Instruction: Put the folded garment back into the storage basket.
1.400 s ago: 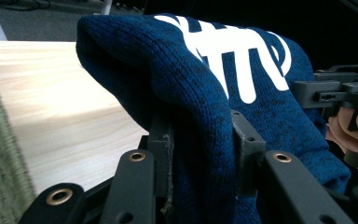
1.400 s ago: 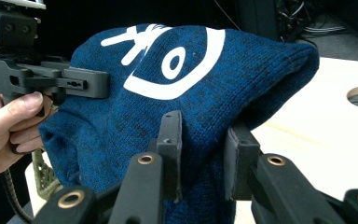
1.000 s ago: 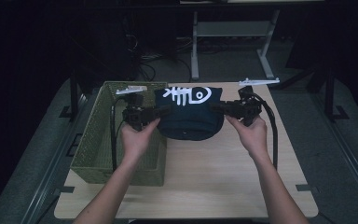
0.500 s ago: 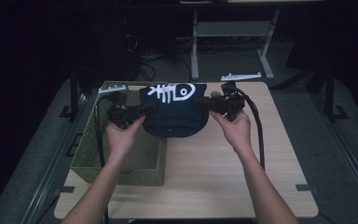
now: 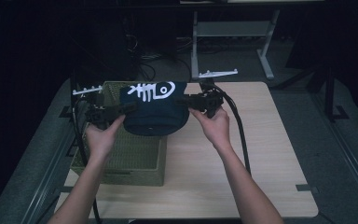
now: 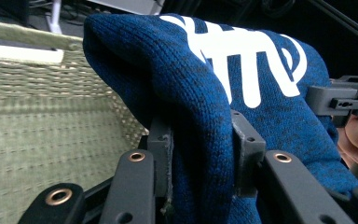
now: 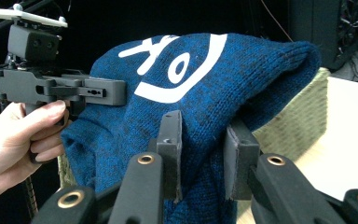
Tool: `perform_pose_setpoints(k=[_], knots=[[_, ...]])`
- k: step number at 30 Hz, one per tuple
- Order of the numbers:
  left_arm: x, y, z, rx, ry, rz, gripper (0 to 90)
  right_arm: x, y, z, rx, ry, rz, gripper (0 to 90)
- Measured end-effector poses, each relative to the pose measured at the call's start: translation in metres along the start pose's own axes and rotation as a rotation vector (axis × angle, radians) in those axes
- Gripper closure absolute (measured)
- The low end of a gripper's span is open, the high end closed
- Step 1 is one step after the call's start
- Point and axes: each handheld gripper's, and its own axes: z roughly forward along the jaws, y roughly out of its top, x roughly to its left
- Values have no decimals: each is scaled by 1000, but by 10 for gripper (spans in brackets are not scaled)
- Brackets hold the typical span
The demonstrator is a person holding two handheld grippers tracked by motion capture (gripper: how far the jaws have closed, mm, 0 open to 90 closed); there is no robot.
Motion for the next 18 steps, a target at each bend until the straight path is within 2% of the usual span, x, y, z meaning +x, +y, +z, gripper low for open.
perform_pose_setpoints(k=[11, 18], knots=[[22, 0, -23, -16, 32, -24, 660, 11, 4, 32, 15, 23, -9, 715], [30, 1, -32, -21, 47, -29, 654, 17, 7, 46, 22, 32, -13, 715]])
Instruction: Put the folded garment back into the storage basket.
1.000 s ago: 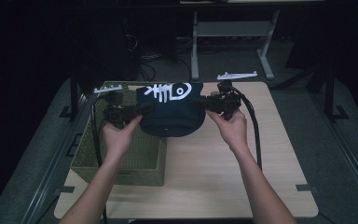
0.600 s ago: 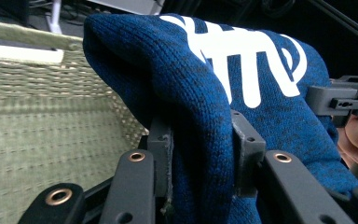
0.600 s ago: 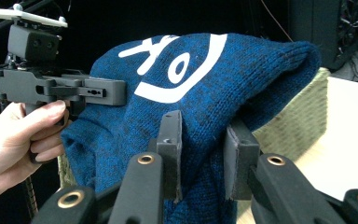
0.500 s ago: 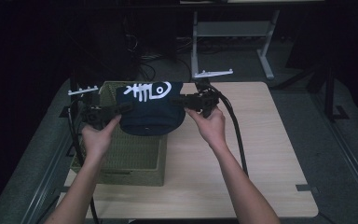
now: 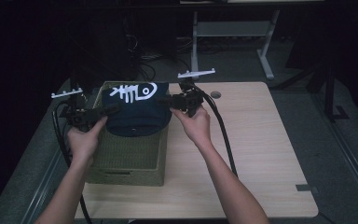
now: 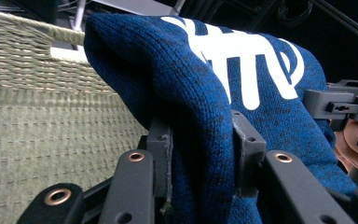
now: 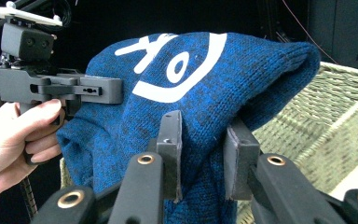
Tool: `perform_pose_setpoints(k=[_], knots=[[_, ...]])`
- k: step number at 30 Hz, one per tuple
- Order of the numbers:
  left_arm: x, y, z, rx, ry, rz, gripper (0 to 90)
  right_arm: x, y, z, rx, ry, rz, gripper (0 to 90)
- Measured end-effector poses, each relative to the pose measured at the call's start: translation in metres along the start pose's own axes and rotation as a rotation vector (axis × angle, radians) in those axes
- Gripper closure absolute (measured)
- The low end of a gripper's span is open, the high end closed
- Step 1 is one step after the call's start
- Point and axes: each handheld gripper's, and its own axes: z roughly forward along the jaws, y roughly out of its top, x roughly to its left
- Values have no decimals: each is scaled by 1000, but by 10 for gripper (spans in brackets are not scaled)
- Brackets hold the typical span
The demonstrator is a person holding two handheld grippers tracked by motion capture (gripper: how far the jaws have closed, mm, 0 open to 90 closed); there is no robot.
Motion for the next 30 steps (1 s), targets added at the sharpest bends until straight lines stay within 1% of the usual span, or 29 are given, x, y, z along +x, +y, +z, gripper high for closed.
perform_pose_setpoints(k=[4, 6, 8, 9, 11, 16, 20, 22, 24, 29, 30], knots=[[3, 2, -4, -5, 13, -1, 654, 4, 2, 6, 2, -2, -5, 715], [6, 2, -6, -7, 21, -6, 650, 8, 3, 9, 9, -13, -15, 715], [9, 2, -8, -9, 25, -15, 649, 11, 4, 12, 4, -15, -17, 715], [12, 3, -9, -10, 26, -9, 647, 12, 5, 14, 5, -19, -20, 715], [14, 3, -11, -9, 36, -18, 647, 14, 5, 19, 9, -23, -27, 714], [23, 3, -17, -5, 43, -35, 629, 17, 4, 32, 9, -12, -12, 714], [28, 3, -18, 8, 69, -24, 628, 17, 1, 42, 14, -14, -8, 714], [31, 1, -18, 13, 84, -22, 622, 18, -1, 46, 18, -12, 2, 714], [36, -2, -17, 5, 100, -40, 609, 18, -2, 51, 21, -13, 11, 714], [48, -12, -15, 16, 128, -66, 607, 21, -9, 65, 44, -21, 9, 712], [49, -13, -15, 22, 132, -65, 609, 22, -11, 67, 48, -23, 13, 712]])
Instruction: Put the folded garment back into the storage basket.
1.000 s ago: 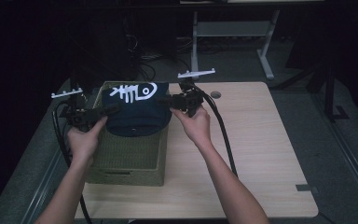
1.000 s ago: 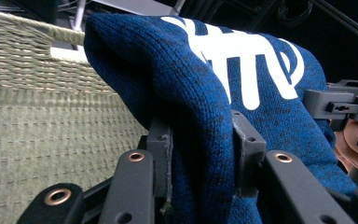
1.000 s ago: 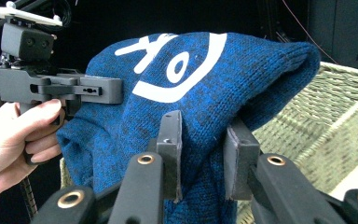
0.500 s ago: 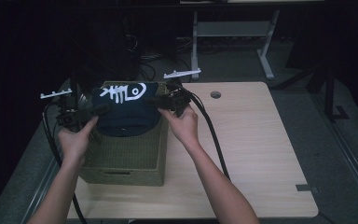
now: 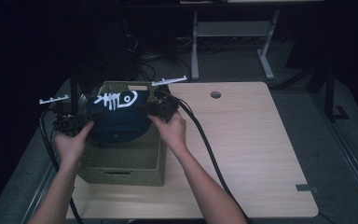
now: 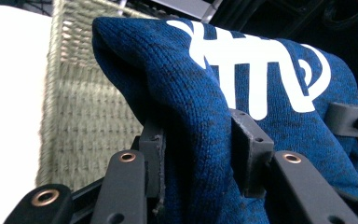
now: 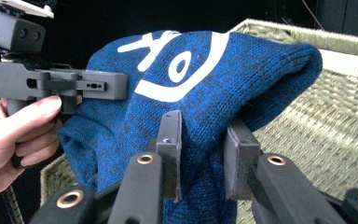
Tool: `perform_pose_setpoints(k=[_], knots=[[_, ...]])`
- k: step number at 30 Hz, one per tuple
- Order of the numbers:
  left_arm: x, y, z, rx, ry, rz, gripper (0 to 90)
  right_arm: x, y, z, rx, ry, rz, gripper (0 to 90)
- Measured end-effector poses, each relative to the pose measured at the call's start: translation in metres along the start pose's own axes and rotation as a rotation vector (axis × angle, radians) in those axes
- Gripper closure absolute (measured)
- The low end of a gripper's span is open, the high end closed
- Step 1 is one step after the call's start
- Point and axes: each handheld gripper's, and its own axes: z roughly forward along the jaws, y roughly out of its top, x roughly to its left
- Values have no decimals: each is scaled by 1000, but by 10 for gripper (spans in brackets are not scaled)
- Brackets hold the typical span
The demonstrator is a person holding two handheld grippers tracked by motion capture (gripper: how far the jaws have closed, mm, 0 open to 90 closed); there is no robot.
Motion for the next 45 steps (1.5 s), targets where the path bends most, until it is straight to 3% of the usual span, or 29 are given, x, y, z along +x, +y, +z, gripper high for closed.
perform_pose_setpoints(k=[9, 22, 36, 45], knots=[[2, -6, 8, 70, 76, 65, 601, -7, -19, 16, 34, -11, 25, 708], [0, -13, 20, 145, 115, 117, 605, -15, -35, 22, 81, -45, 25, 698], [-1, -15, 30, 199, 137, 120, 607, -21, -45, 23, 96, -68, 34, 688], [2, -17, 32, 198, 126, 100, 597, -24, -52, 24, 100, -85, 35, 671]])
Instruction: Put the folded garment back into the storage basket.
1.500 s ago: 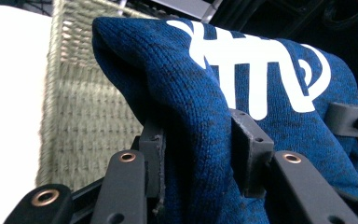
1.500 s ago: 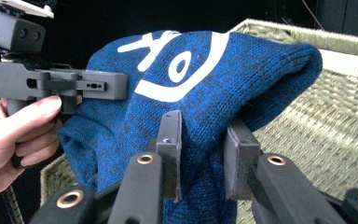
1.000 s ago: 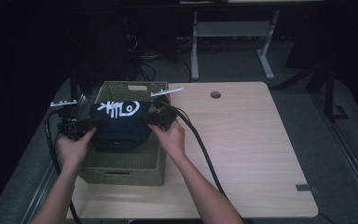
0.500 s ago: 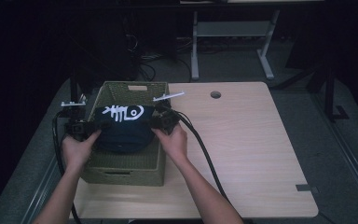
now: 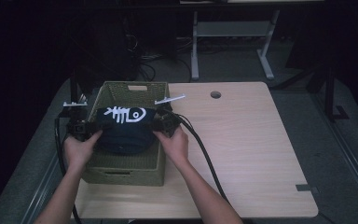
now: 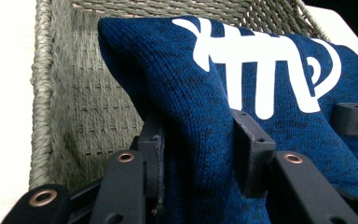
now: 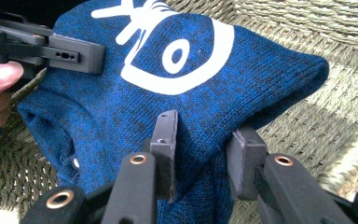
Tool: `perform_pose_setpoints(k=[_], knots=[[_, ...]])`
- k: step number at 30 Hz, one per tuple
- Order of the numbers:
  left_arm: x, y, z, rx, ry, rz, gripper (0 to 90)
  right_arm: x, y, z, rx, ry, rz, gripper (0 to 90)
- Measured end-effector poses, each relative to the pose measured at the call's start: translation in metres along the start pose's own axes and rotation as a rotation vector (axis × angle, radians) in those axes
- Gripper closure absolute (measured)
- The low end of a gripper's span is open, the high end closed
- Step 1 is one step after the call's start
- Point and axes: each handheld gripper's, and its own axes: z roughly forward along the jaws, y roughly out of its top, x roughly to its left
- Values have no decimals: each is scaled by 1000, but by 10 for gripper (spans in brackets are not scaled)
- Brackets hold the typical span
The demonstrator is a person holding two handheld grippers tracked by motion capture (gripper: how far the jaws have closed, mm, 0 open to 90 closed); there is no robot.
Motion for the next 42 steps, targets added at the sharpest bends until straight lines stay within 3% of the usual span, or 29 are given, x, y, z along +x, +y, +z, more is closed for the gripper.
perform_pose_setpoints(k=[7, 10, 12, 16, 19, 22, 29, 42], knots=[[0, 0, 1, -2, -5, 3, 598, 1, 1, -2, 0, -17, -9, 664], [1, 1, 1, 0, 13, 3, 569, 3, 1, -3, 3, -24, -9, 636], [3, 1, 1, -8, 28, -4, 521, 4, 1, -2, 6, -56, -33, 568], [4, 1, -2, -35, 60, 3, 525, 9, 3, -5, -4, -136, -84, 521], [4, 3, -6, -63, 50, -2, 522, 11, 4, -10, -32, -165, -108, 502], [2, 4, -9, -94, 42, 0, 522, 7, 7, -16, -60, -131, -93, 503], [-6, 4, -11, -118, 25, 9, 514, 4, 10, -28, -93, -70, -69, 498], [-34, 7, -26, -154, -18, 88, 446, -4, 12, -47, -122, 92, -51, 399]])
